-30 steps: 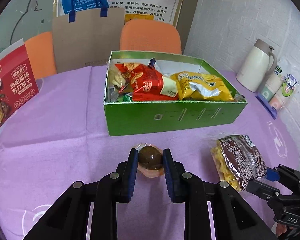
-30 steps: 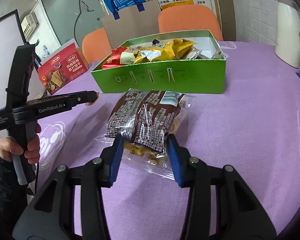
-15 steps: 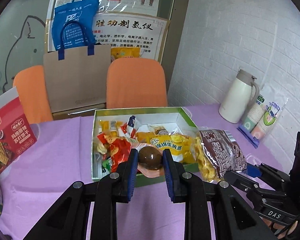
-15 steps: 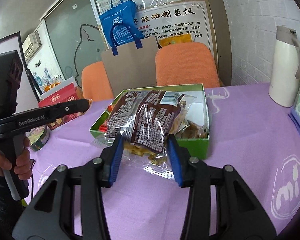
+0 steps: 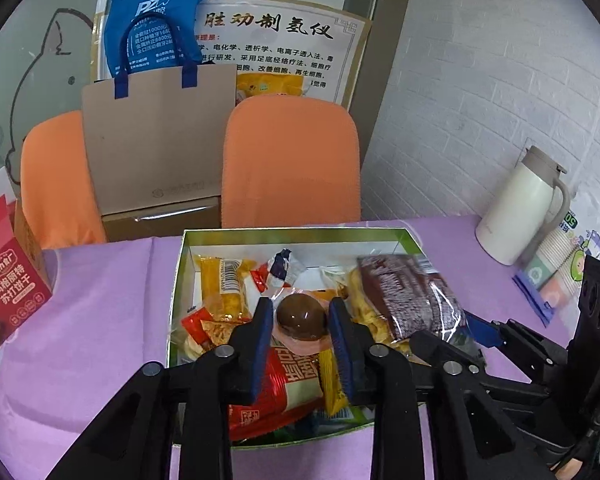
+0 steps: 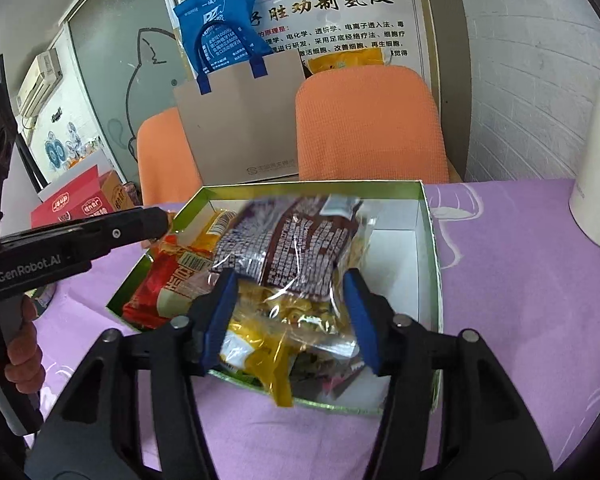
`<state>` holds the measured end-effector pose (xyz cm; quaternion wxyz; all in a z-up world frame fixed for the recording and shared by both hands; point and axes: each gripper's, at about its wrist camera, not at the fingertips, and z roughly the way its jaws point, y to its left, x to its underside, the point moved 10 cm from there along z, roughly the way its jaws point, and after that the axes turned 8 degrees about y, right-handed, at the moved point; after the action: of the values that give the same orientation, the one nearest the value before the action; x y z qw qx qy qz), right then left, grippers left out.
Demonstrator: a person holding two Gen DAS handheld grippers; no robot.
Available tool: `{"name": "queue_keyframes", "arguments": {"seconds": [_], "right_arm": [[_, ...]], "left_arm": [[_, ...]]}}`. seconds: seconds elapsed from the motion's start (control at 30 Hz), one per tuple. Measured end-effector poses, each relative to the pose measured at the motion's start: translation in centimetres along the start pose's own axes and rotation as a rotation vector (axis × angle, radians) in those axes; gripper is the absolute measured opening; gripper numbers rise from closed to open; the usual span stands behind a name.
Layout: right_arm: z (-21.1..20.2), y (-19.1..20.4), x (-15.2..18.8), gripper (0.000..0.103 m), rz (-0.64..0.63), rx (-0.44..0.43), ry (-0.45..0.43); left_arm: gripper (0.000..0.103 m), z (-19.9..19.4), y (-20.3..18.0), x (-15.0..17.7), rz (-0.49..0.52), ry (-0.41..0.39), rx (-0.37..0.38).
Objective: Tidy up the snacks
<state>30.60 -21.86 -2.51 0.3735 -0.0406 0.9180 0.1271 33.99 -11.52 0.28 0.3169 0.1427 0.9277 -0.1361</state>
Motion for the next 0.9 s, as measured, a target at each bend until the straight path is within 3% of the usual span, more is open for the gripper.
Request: {"name": "queue_keyframes", "arguments": {"seconds": [0.03, 0.07, 0.13, 0.33, 0.43, 0.57, 0.7, 0.9], "right_arm": [[0.2, 0.0, 0.0, 0.076, -0.018, 0.027, -0.004], [0.2, 0.0, 0.2, 0.083, -0.030, 0.037, -0.011], [-0.1, 0.3, 0.6, 0.085, -0.053, 0.018, -0.024], [-1.2, -0.2, 1.9, 0.093, -0.002, 0.033, -0.002], [-3.3, 0.0, 2.2, 0.102, 0.021, 0.022, -0.012], [-7.0, 0.5, 2.7, 0.102, 0.002, 0.089, -0.047], [-10.7, 0.6, 4.3, 0.102, -0.008, 0.161, -0.048], [-13.9, 0.9, 8.6, 0.102, -0.008, 0.191, -0.035]], "left_arm": [[0.080, 0.2, 0.3, 0.2, -0.008, 0.000, -0.012], [0.090, 0.1, 0.8, 0.4, -0.021, -0.015, -0.037], [0.100, -0.7, 1.8, 0.4, -0.041, -0.074, -0.082], [0.101, -2.2, 3.0, 1.4, -0.065, -0.075, -0.112], [0.101, -4.0, 2.8, 1.8, -0.046, -0.098, -0.140], [0.102, -7.1, 2.1, 3.1, -0.038, -0.119, -0.184], [0.103, -10.0, 1.6, 6.0, -0.039, -0.104, -0.266], [0.103, -11.7, 0.6, 11.5, -0.105, -0.087, -0.273]]}}
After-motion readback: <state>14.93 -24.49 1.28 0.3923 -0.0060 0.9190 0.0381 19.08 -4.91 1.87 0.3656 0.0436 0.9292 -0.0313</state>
